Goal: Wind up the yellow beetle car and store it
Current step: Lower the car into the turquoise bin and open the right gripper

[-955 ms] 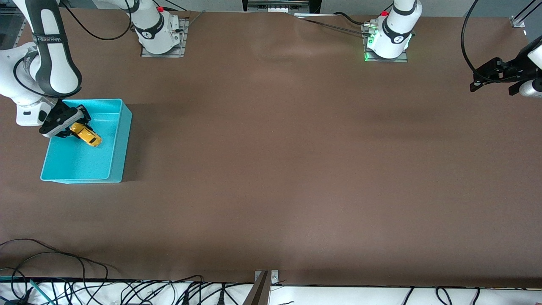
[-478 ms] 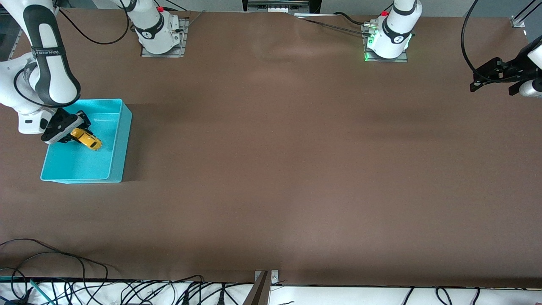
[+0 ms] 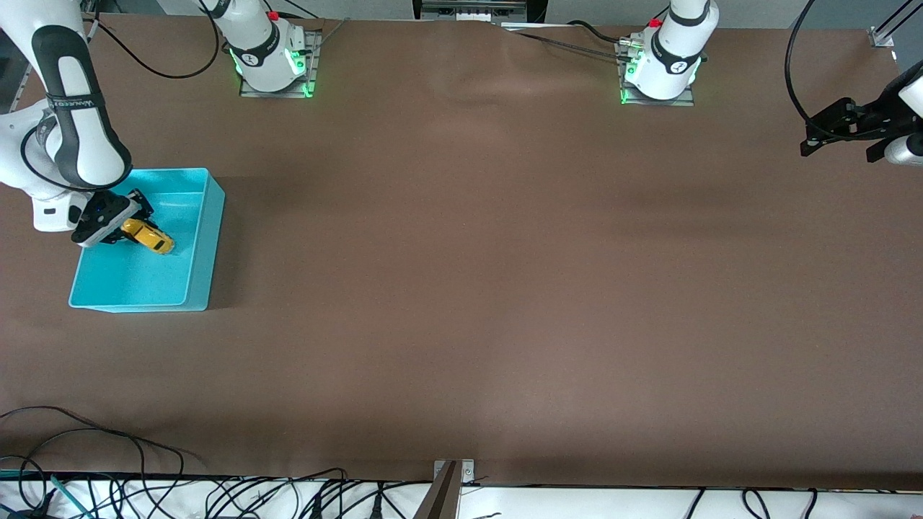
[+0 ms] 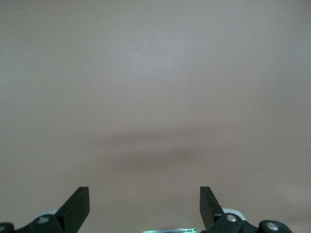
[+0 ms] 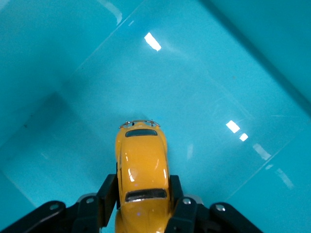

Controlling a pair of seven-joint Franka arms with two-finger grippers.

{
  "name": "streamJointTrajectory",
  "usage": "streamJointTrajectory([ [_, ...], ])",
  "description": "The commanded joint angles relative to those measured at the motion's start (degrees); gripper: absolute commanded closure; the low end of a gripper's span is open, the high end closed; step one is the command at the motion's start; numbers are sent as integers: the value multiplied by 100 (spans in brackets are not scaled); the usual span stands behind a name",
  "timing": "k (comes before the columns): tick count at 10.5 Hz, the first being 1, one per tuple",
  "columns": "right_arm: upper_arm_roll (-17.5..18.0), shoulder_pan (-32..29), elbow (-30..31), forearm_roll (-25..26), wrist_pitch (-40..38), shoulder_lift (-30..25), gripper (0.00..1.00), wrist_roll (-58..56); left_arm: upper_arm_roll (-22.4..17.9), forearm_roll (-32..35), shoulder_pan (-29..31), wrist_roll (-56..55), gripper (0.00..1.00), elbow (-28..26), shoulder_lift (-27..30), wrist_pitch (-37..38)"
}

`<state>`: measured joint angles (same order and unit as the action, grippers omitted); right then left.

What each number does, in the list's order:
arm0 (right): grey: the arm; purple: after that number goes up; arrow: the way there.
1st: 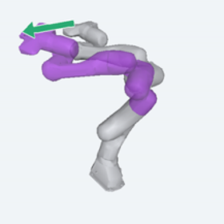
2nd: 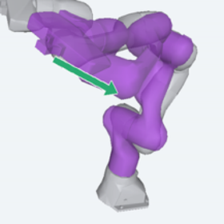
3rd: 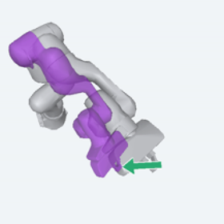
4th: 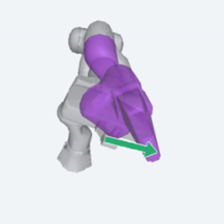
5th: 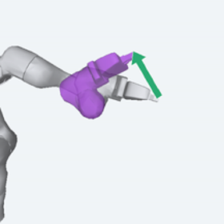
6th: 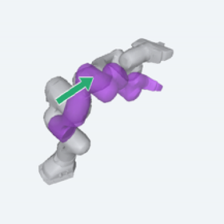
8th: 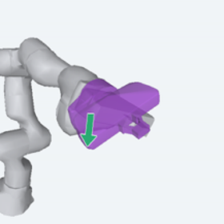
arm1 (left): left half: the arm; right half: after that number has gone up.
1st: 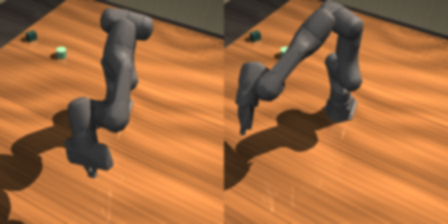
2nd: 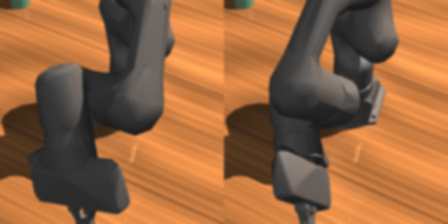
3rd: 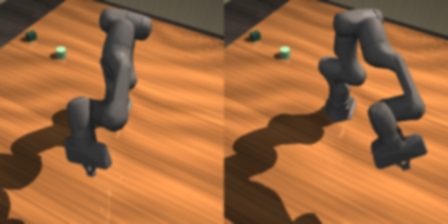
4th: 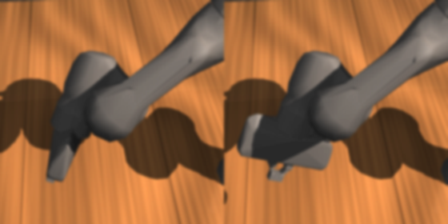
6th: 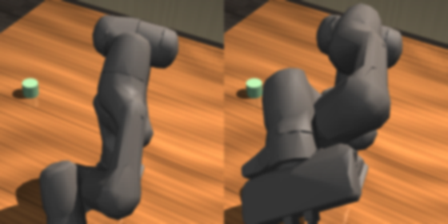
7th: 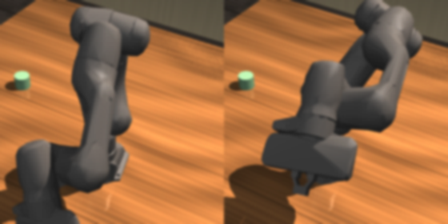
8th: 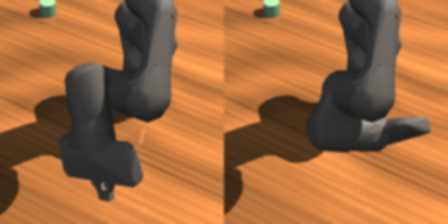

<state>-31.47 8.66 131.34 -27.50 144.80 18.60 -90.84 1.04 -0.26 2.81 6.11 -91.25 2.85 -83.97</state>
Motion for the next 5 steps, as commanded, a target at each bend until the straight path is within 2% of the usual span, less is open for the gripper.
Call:
streamJointTrajectory([
  [1, 105, -127, -118, -509, -171, 187, 100, -206, 10, 96, -17, -39, 0, 204, -92, 92],
  [5, 176, -145, -118, -643, -180, 372, 100, -250, 19, 96, -17, -39, 0, 204, -92, 92],
])
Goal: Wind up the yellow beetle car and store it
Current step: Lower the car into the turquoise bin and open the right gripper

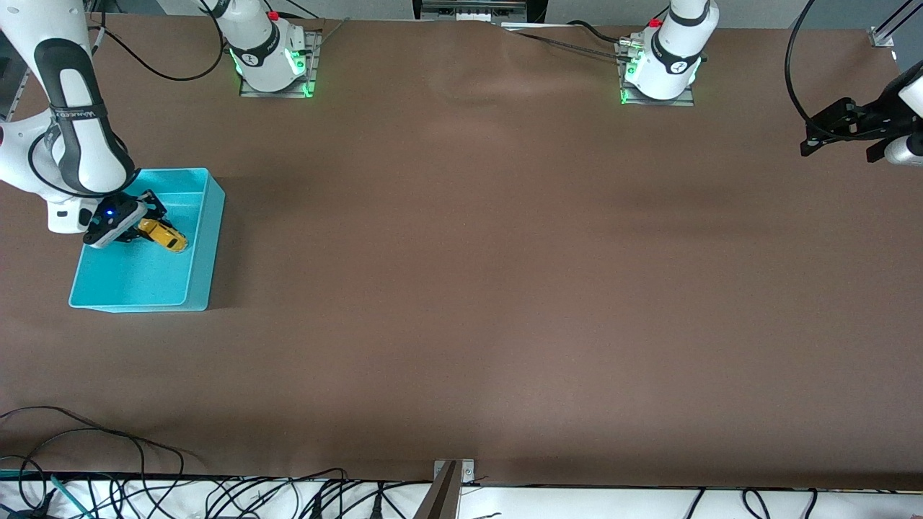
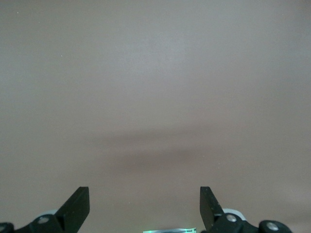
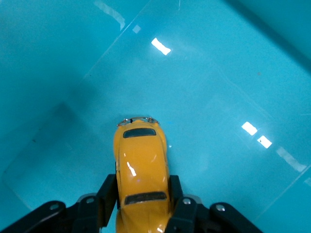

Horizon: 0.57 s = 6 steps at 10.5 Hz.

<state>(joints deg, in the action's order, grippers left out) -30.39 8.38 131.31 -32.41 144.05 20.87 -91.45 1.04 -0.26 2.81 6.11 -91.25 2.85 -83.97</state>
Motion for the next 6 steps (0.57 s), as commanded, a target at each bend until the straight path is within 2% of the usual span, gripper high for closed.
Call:
streamJointTrajectory([
  [1, 68, -143, -114, -152, -114, 189, 100, -197, 19, 96, -18, -39, 0, 204, -91, 92],
  [2, 68, -144, -106, -152, -123, 216, 100, -198, 11, 96, -18, -39, 0, 204, -91, 92],
  [3, 68, -152, -105, -152, -131, 216, 69, -198, 19, 96, -18, -39, 0, 204, -91, 92],
  [5, 59, -153, -123, -152, -158, 198, 37, -189, 19, 96, -18, -39, 0, 204, -91, 92],
  [6, 59, -153, -132, -152, -158, 164, 34, -145, 19, 96, -18, -39, 0, 204, -91, 92],
])
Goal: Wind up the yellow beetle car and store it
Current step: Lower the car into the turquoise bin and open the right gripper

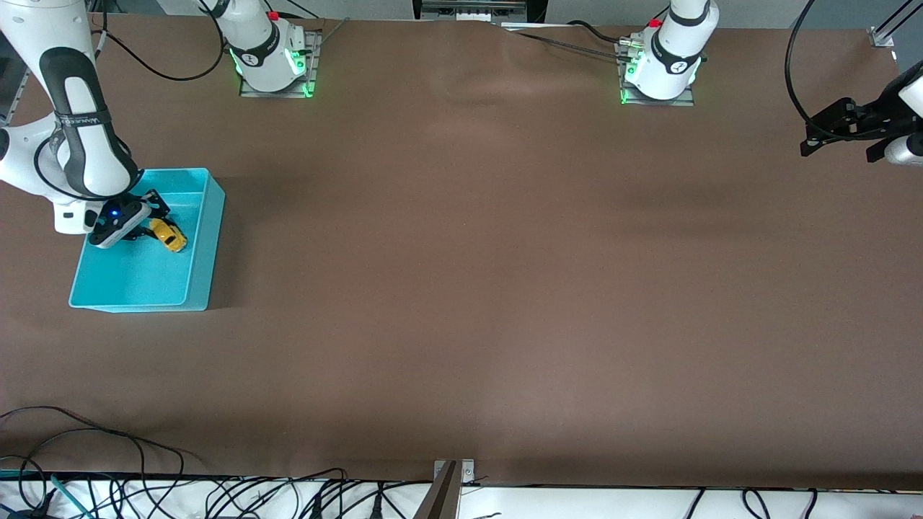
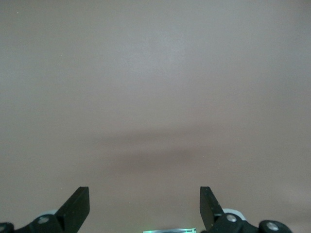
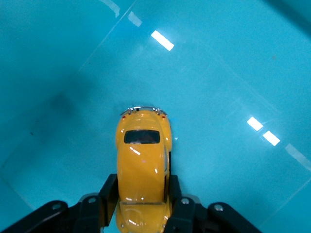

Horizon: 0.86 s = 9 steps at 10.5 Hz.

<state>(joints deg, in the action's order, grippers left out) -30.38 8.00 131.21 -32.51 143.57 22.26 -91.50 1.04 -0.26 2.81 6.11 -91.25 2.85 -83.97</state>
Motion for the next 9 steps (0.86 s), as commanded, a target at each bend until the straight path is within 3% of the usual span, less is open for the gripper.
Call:
streamJointTrajectory([
  [1, 68, -97, -183, -141, -119, 6, 25, -105, 10, 96, -9, -39, 0, 204, -91, 92],
  [4, 85, -53, -682, -115, -722, -135, 14, 202, 10, 70, -9, -57, 0, 195, -91, 92],
  [6, 94, -9, -1035, -36, -1006, -143, 14, 351, 115, -9, -9, -74, 0, 204, -56, 92],
  [7, 94, 52, -1219, 147, -1155, -152, 14, 639, 142, 0, -9, -75, 0, 204, -65, 92],
  [9, 216, 70, -1867, 1005, -1924, -222, 15, 1796, 133, -9, -9, -75, 0, 204, -56, 92],
])
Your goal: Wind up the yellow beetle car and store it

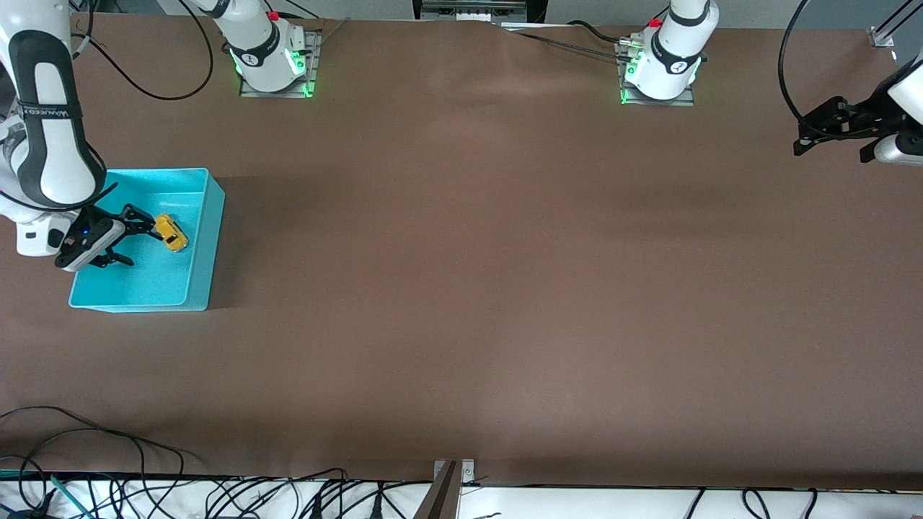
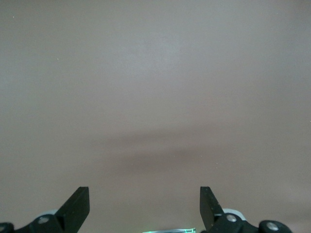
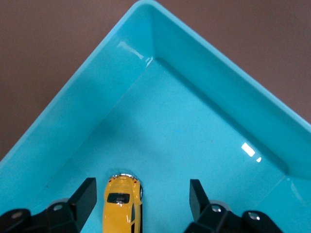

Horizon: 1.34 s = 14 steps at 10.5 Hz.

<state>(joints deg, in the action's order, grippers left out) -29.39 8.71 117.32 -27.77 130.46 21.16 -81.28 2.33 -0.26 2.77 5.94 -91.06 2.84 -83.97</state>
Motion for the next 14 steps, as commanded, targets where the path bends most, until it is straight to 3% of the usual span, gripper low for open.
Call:
streamJointTrajectory([
  [1, 179, -1, -865, 918, -1088, -147, 15, 1302, 4, -9, -5, -58, 0, 185, -65, 92],
  [4, 617, -10, -2077, 1719, -2345, -165, 14, 2682, -5, -9, -5, -58, 0, 185, -65, 92],
  [6, 1126, -150, -2868, 2221, -3136, -182, 11, 3675, -5, -9, -5, -58, 0, 185, -65, 100],
  [7, 1460, -316, -3194, 2397, -3558, -191, 5, 4185, -5, -9, 4, -58, 0, 185, -65, 101],
  [8, 1941, -544, -3372, 2616, -3815, -330, 0, 4729, -5, -9, -5, -58, 0, 211, -65, 101],
  [10, 3066, -1062, -3391, 3152, -3992, -708, 0, 5846, -5, -9, -5, -58, 0, 211, -65, 101],
  [11, 3419, -1212, -3391, 3224, -4158, -823, 0, 6278, -14, -9, 4, -58, 0, 211, -65, 101],
  [14, 3923, -1407, -3251, 3383, -4274, -1060, 0, 7456, 118, 9, -5, -58, 0, 220, -65, 101],
])
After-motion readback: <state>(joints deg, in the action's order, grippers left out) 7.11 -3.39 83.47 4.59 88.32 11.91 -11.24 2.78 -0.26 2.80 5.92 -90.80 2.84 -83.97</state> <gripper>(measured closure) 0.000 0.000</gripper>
